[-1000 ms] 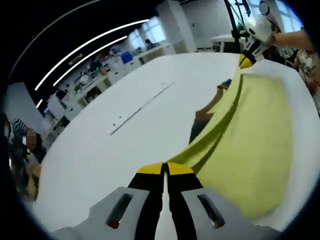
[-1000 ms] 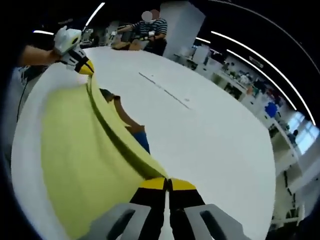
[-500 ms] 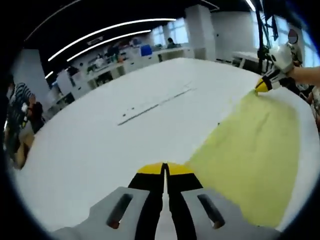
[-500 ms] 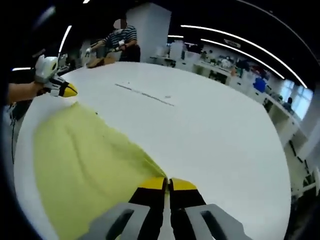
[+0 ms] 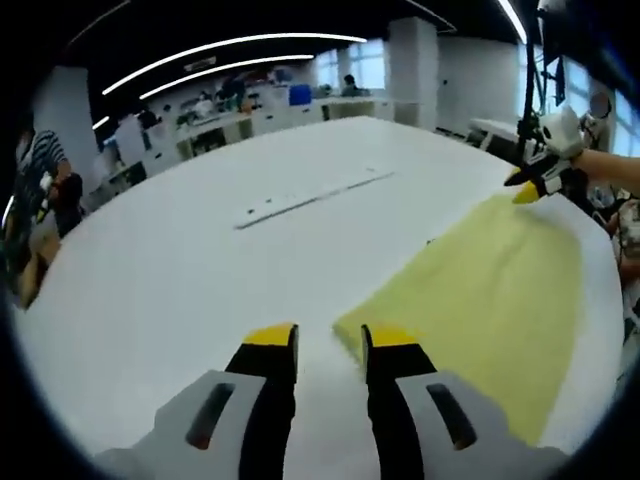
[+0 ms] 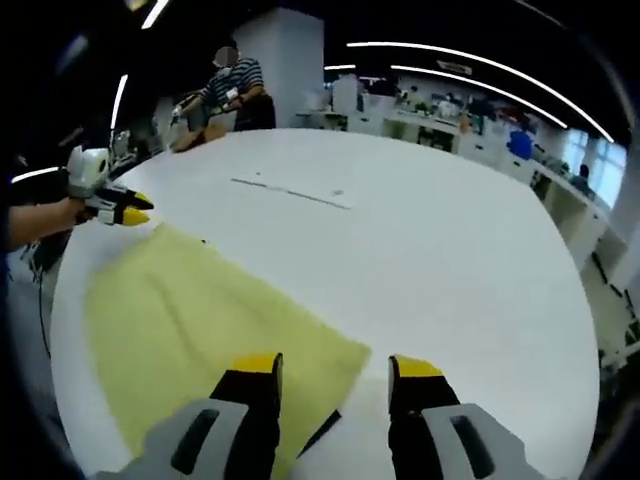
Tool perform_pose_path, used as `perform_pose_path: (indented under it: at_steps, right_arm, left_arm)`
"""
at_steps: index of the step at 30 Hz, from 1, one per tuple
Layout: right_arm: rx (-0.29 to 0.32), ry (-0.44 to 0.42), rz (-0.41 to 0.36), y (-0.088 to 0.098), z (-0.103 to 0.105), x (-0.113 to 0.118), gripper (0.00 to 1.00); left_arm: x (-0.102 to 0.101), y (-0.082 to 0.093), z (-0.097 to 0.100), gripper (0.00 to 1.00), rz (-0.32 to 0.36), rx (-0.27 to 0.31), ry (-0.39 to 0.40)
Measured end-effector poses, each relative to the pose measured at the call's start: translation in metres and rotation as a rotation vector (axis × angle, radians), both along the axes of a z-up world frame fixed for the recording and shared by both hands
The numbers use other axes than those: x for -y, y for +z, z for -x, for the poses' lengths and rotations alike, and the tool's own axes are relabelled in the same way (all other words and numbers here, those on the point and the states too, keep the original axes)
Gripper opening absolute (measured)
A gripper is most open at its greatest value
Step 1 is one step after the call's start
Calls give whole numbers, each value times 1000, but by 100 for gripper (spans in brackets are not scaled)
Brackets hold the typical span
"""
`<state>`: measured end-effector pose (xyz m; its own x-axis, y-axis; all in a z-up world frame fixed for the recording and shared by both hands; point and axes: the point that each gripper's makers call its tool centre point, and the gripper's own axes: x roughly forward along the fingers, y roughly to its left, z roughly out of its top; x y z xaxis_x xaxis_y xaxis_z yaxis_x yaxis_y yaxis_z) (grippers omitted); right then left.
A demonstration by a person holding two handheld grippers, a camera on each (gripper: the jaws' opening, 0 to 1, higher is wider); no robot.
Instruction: Fold the garment on the visible template until the final outline fits inside the template.
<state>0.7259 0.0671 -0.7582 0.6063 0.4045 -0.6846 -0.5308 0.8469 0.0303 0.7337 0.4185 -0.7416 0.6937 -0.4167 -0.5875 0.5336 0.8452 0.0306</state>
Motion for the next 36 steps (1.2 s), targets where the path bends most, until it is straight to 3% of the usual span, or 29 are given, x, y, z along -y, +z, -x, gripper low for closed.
perform_pose_path:
  at_steps: [7, 12, 17, 26, 36]
  right_arm:
    - [-55, 38, -59, 6, 25, -11, 57]
    - [-92, 61, -122, 11, 45, -19, 70]
    - [-115, 91, -122, 13, 66, -21, 77]
    - [-158, 136, -124, 10, 105, -19, 80]
    - [-175, 168, -95, 3, 139, -14, 79]
  left_arm:
    - [6, 13, 20, 38, 60, 6, -33]
    - [11, 13, 37, 46, 100, -16, -62]
    - [15, 11, 53, 52, 124, -34, -83]
    - [17, 10, 88, 55, 165, -68, -111]
    - [18, 3, 125, 54, 154, -101, -133]
